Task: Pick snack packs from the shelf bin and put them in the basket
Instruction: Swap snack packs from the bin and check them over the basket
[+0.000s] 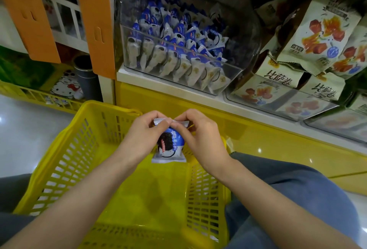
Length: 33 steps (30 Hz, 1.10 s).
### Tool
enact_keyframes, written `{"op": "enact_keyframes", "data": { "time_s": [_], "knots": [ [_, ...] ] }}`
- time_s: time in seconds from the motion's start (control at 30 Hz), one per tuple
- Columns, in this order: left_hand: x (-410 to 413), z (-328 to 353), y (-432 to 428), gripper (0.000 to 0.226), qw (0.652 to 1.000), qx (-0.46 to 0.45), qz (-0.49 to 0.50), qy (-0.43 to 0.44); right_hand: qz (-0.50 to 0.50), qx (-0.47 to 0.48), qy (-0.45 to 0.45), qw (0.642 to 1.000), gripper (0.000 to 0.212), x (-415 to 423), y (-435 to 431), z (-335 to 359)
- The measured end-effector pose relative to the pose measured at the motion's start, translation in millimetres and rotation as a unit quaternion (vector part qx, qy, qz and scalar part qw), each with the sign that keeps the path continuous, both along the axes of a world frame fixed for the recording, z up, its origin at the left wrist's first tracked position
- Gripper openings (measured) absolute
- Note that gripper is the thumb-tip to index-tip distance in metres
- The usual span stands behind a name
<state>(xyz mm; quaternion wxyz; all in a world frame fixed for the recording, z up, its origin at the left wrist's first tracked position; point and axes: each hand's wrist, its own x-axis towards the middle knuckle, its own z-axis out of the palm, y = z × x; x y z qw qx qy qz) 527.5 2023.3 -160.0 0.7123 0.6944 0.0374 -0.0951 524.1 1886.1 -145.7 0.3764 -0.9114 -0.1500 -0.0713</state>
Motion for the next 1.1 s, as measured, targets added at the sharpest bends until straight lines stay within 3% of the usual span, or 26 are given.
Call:
{"op": "enact_keyframes", "data": {
  "time_s": [0.07,0.13,0.23,0.33,0.47,0.53,0.6,0.67,0.73,0.83,1.0,1.1],
  "knots": [
    [-1,2,0,0.018,0.998,-0.047,0.001,0.039,0.015,-0.064,-0.057,0.996,0.012,1,-2,1],
    [-1,4,1,0.012,0.996,-0.066,-0.006,0.060,0.011,-0.067,-0.068,0.995,0.009,2,-2,3],
    [-1,4,1,0.017,0.994,-0.072,-0.026,0.082,-0.067,0.084,0.021,0.994,0.006,6,-2,7],
    [-1,1,2,0.024,0.994,-0.061,-0.018,0.087,-0.150,0.247,0.143,0.947,0.013,13,-6,13],
    [4,-2,6,0.009,0.992,-0.095,0.064,0.051,-0.173,0.351,0.255,0.884,0.009,12,-7,14],
    [6,-3,9,0.006,0.992,-0.076,0.100,0.014,-0.148,0.309,0.304,0.889,0.011,12,-7,11],
    [7,-5,12,0.011,0.993,-0.013,0.113,-0.032,-0.110,0.180,0.317,0.925,0.021,10,-8,5],
    [6,-7,14,0.011,0.989,0.082,0.090,-0.085,-0.063,0.068,0.273,0.958,0.033,7,-5,-1],
    [5,-9,13,0.010,0.979,0.150,0.062,-0.122,-0.019,0.023,0.220,0.975,0.040,2,0,-6],
    [4,-11,8,0.007,0.975,0.169,0.056,-0.132,-0.017,0.051,0.208,0.977,0.035,1,7,-10],
    [8,-9,8,0.008,0.993,0.069,0.081,-0.056,-0.058,0.168,0.290,0.940,0.027,6,9,-10],
    [7,-9,8,0.019,0.991,0.088,0.076,-0.070,-0.041,0.162,0.246,0.955,0.020,5,11,-12]
  ]
}}
